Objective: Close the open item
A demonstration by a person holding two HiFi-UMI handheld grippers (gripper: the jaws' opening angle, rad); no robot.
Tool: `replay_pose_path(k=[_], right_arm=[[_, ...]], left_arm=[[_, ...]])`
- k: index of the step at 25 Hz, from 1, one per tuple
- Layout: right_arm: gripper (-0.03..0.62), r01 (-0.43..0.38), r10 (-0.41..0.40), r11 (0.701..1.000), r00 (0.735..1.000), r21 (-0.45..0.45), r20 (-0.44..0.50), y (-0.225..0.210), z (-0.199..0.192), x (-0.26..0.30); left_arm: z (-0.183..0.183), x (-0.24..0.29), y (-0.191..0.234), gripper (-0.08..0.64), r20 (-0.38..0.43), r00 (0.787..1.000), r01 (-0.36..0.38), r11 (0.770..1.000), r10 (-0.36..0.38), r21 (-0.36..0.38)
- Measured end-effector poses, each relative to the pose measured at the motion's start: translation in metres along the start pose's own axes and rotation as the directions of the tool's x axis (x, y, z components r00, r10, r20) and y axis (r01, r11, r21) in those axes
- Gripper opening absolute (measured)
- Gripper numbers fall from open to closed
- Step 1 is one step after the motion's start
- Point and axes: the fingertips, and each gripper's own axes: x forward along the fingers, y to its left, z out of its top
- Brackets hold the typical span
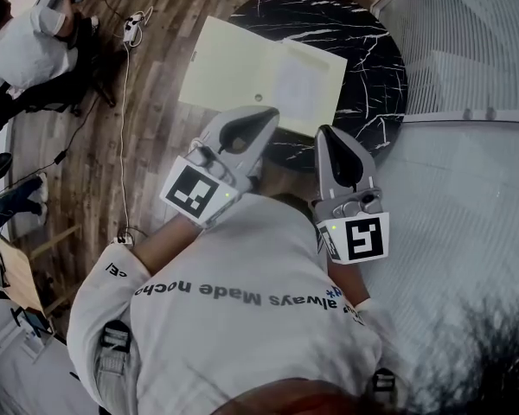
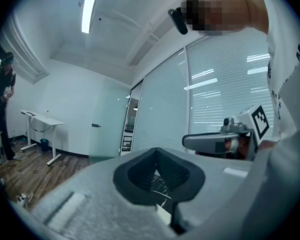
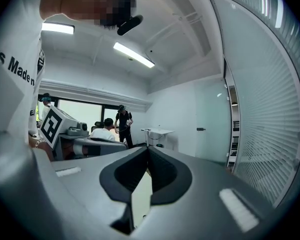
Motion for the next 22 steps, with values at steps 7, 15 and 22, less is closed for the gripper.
replay_pose_path(k=[7,15,22], right_arm=[[0.002,0.008,-0.008,1.0,1.0,0.003,0.01,-0.029,0.001,0.001],[0.002,0.005,-0.005,1.0,1.0,-0.006,0.018,-0.068,0.006,-0.017],[0.002,0.0,0.0,1.0,1.0,0.009,0.009,-0.09,-0.002,-0.018]], left_arm=[[0.003,0.03,-0.003,0.003,-0.01,1.0,0.014,1.0,-0.014,0.01],[0.006,0.066,-0.019,0.003,-0.013,1.0,-0.003,1.0,0.003,-0.001],[-0.017,0.082,-0.009,0.005,-0.057,0.997,-0.047,0.999,0.047,-0.006]])
